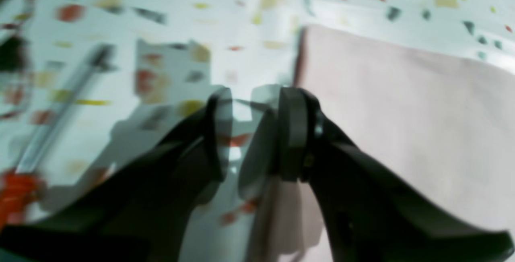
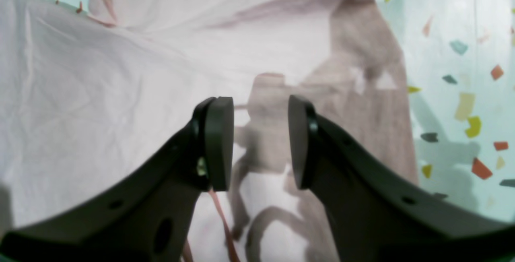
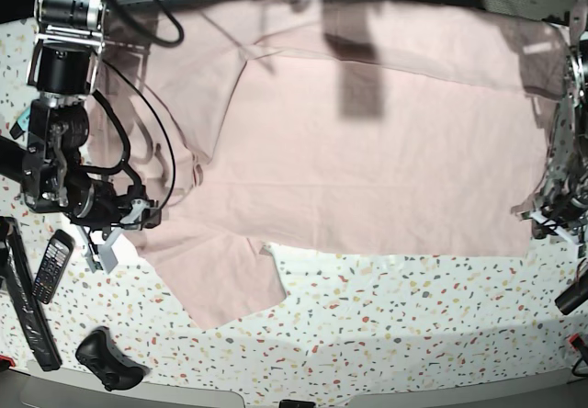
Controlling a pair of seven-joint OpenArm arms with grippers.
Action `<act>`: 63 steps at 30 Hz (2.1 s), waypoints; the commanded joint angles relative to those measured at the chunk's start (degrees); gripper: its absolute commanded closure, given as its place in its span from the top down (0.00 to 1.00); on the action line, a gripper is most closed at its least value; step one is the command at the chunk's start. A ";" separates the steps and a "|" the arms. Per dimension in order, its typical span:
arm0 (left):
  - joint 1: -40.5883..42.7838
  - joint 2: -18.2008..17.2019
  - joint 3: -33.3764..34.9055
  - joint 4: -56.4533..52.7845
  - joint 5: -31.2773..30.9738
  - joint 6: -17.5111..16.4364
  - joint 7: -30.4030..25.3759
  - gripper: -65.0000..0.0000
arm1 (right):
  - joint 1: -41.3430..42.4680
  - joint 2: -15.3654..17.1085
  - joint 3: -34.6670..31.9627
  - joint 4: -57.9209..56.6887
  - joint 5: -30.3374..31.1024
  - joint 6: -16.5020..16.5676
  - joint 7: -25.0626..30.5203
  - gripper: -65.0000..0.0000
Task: Fold the T-shirt properly
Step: 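Grasp the hem corners with both grippers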
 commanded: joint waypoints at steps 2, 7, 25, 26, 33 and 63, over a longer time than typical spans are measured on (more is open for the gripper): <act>-2.05 -0.15 -0.04 0.70 -0.59 -0.13 -1.57 0.29 | 1.55 0.83 0.39 0.94 0.50 0.24 0.94 0.34; -2.23 0.37 -0.04 0.72 -0.61 -0.13 -1.88 0.29 | 1.55 0.83 0.39 0.94 0.48 0.24 0.22 0.34; -3.72 -0.44 -0.04 0.76 1.99 -4.52 -1.11 0.29 | 1.55 0.79 0.39 0.94 0.55 0.24 -0.92 0.34; -3.30 -0.09 -0.04 0.76 2.54 -3.69 -1.55 0.29 | 1.55 0.79 0.39 0.94 0.55 0.24 -1.33 0.34; 0.00 1.51 -0.04 0.76 5.09 1.25 -4.52 0.29 | 1.55 0.79 0.39 0.94 0.55 0.24 -2.34 0.34; 3.48 4.48 -0.04 0.76 5.38 -4.63 -5.40 0.00 | 22.82 0.55 -7.96 -18.12 -6.43 0.20 12.59 0.59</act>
